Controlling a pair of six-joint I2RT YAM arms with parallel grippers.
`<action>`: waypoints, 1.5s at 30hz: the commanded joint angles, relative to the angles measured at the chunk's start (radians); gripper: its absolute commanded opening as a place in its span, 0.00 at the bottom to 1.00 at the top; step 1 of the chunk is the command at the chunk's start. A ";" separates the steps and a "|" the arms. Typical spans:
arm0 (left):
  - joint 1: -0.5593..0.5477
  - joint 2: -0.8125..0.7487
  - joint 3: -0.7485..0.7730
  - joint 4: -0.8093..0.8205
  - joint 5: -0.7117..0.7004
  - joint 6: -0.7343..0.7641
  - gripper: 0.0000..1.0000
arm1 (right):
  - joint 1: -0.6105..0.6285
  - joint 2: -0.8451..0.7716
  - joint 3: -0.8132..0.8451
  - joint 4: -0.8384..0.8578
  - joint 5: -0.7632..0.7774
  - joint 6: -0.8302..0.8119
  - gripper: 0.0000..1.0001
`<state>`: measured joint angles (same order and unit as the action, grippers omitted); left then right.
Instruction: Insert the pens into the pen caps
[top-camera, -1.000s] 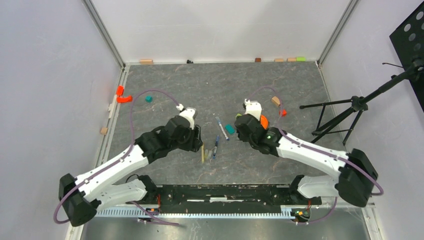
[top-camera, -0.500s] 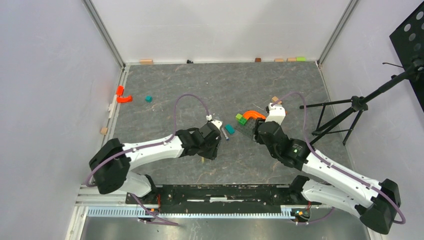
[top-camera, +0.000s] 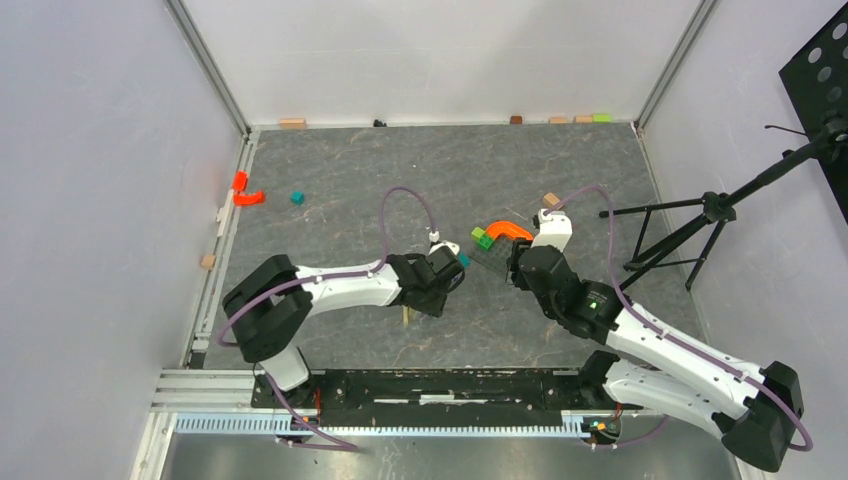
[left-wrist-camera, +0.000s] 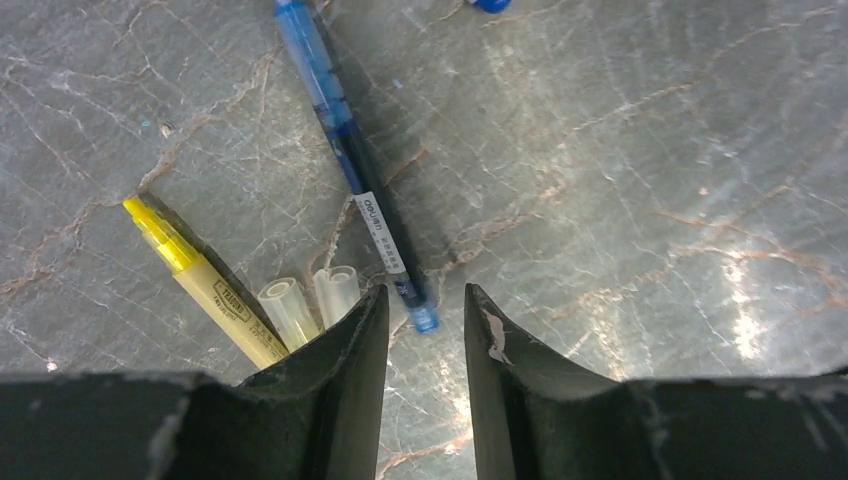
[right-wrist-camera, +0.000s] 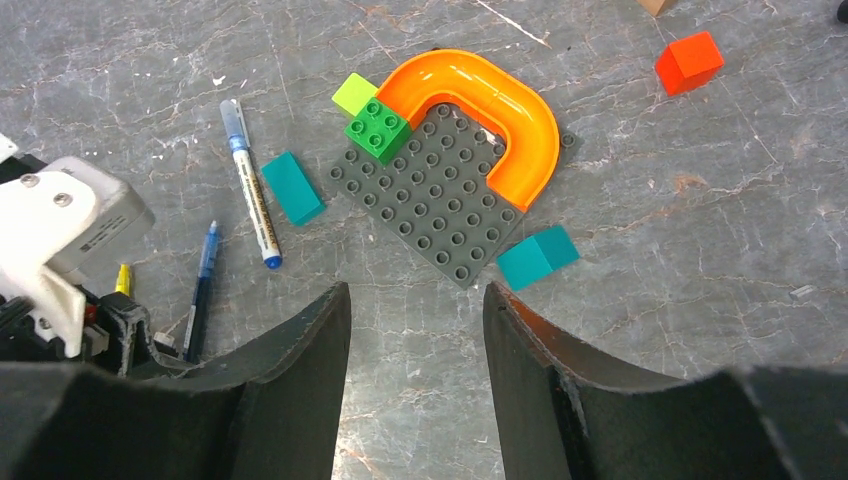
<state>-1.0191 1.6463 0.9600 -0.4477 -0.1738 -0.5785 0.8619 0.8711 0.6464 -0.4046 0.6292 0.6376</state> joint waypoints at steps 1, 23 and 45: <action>-0.009 0.050 0.043 -0.044 -0.075 -0.058 0.39 | -0.003 -0.015 -0.008 0.026 0.017 -0.016 0.56; -0.027 0.035 0.045 -0.080 -0.134 -0.084 0.02 | -0.003 -0.058 -0.025 0.134 -0.129 -0.127 0.54; -0.026 -0.719 -0.298 0.466 0.124 0.025 0.02 | -0.004 -0.292 -0.338 0.917 -0.823 -0.105 0.57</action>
<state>-1.0431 1.0489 0.6960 -0.1818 -0.1387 -0.6044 0.8597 0.5972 0.3542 0.2047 0.0425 0.4892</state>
